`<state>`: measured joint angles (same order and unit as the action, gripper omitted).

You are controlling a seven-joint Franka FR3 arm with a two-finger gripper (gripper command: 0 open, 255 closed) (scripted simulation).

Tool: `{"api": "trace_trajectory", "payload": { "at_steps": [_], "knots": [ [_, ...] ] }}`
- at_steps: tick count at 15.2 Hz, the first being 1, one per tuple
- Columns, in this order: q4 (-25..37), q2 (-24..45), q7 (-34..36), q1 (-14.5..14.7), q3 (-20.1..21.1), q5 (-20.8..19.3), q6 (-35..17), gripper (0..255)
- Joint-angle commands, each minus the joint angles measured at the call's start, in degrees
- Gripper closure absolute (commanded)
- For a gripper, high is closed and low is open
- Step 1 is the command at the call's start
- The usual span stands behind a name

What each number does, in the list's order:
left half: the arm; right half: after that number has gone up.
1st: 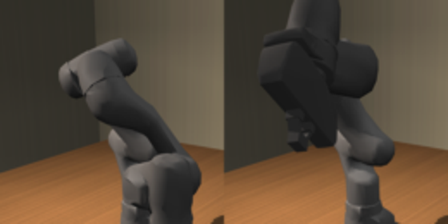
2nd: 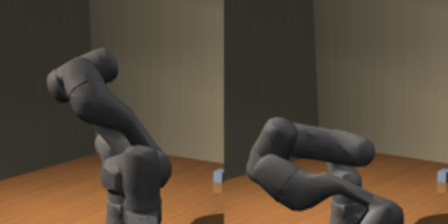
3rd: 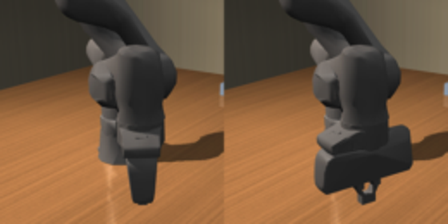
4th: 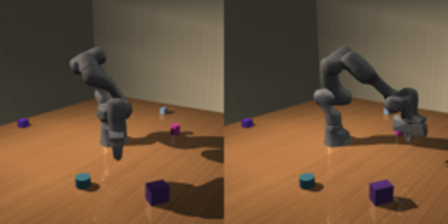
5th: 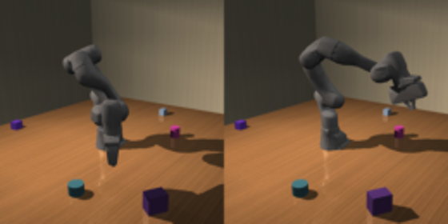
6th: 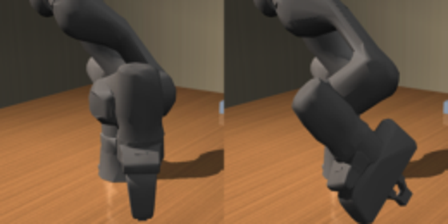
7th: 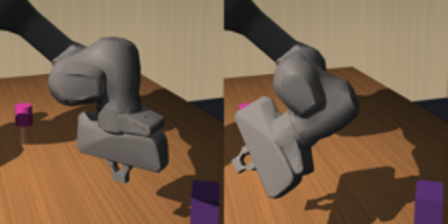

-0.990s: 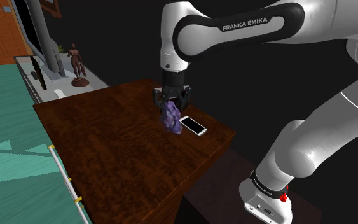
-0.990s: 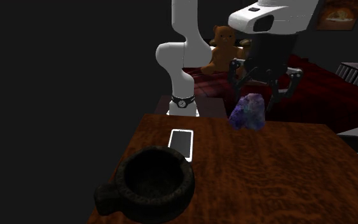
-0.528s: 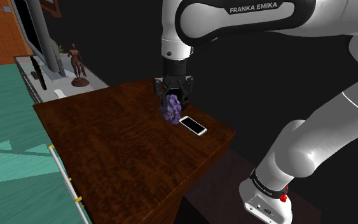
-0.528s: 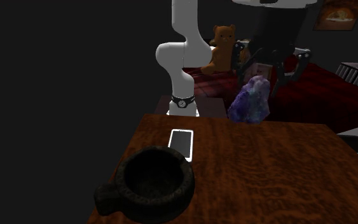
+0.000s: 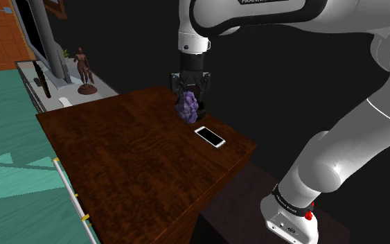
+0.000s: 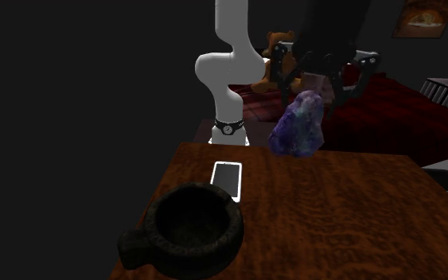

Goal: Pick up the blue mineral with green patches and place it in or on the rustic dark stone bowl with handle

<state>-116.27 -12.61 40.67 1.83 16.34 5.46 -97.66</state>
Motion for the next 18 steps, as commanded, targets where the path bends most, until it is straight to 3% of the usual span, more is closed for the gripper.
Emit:
{"api": "trace_trajectory", "payload": {
  "at_steps": [1, 11, 18],
  "knots": [
    [2.04, 1.64, -2.30, -1.19, -1.45, -1.03, 0.55, 255],
    [16.61, 13.93, -11.83, -6.38, -6.99, -5.26, 3.36, 255],
    [33.60, 26.36, -18.22, -9.75, -10.03, -7.30, 7.98, 255]
  ]
}}
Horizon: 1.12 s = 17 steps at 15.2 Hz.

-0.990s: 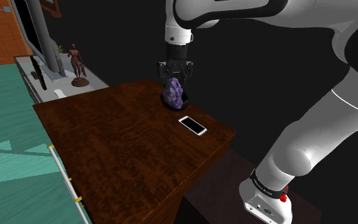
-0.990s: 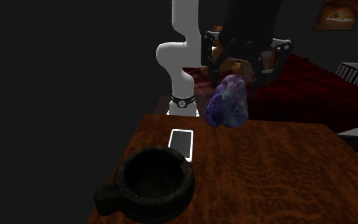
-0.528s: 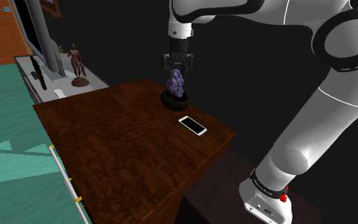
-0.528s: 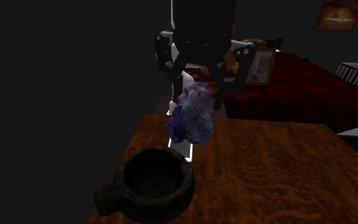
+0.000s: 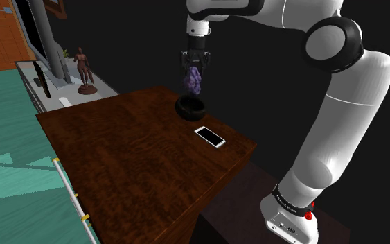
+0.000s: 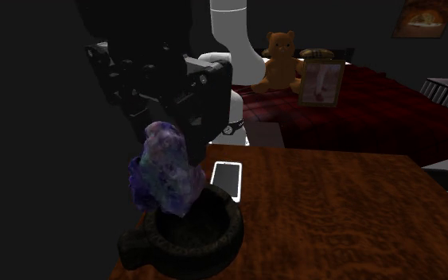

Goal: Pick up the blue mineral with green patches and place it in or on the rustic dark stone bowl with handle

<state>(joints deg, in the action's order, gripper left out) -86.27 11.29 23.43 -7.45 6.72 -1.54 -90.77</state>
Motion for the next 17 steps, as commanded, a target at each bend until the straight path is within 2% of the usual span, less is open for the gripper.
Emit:
{"api": "trace_trajectory", "payload": {
  "at_steps": [1, 17],
  "knots": [
    [2.69, 2.36, -0.97, -0.49, -0.41, -0.29, 0.28, 255],
    [-8.72, 2.60, -0.83, -0.64, -0.49, -0.37, -11.36, 255]
  ]
}}
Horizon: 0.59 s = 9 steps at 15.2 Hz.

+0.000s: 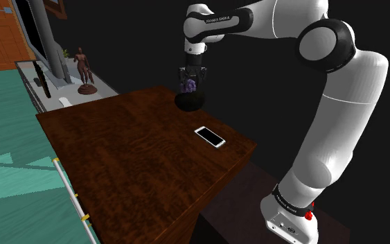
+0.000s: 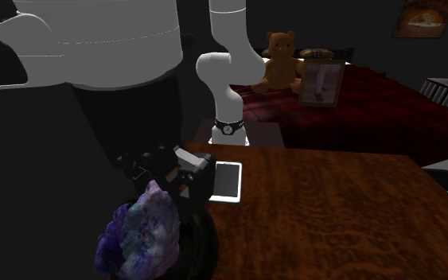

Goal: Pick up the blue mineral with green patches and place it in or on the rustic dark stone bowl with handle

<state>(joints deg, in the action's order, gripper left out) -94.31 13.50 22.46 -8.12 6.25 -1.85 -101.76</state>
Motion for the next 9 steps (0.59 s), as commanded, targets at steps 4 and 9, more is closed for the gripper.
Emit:
{"api": "trace_trajectory", "payload": {
  "at_steps": [4, 9],
  "knots": [
    [-0.68, 0.39, 0.15, 0.02, -0.02, -0.06, -0.36, 255],
    [-0.77, 0.31, 0.16, 0.02, -0.01, -0.05, -0.38, 0]
  ]
}}
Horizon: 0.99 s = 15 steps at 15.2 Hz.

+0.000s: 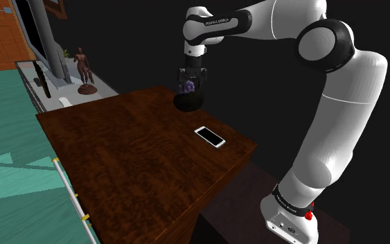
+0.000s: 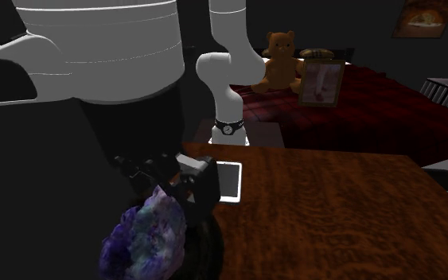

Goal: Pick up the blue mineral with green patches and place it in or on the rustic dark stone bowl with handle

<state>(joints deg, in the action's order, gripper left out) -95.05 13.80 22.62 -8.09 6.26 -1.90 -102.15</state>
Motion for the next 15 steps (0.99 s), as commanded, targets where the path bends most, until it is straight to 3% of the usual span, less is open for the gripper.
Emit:
{"api": "trace_trajectory", "payload": {
  "at_steps": [1, 4, 8, 15],
  "knots": [
    [-0.06, 0.01, 0.01, -0.01, -0.01, -0.01, -0.01, 0],
    [0.06, 0.09, -0.01, -0.02, -0.02, -0.01, 0.03, 0],
    [8.21, 0.73, -0.03, 0.15, 0.05, -0.04, 7.54, 0],
    [8.21, 0.73, -0.03, 0.15, 0.05, -0.04, 7.54, 0]
  ]
}}
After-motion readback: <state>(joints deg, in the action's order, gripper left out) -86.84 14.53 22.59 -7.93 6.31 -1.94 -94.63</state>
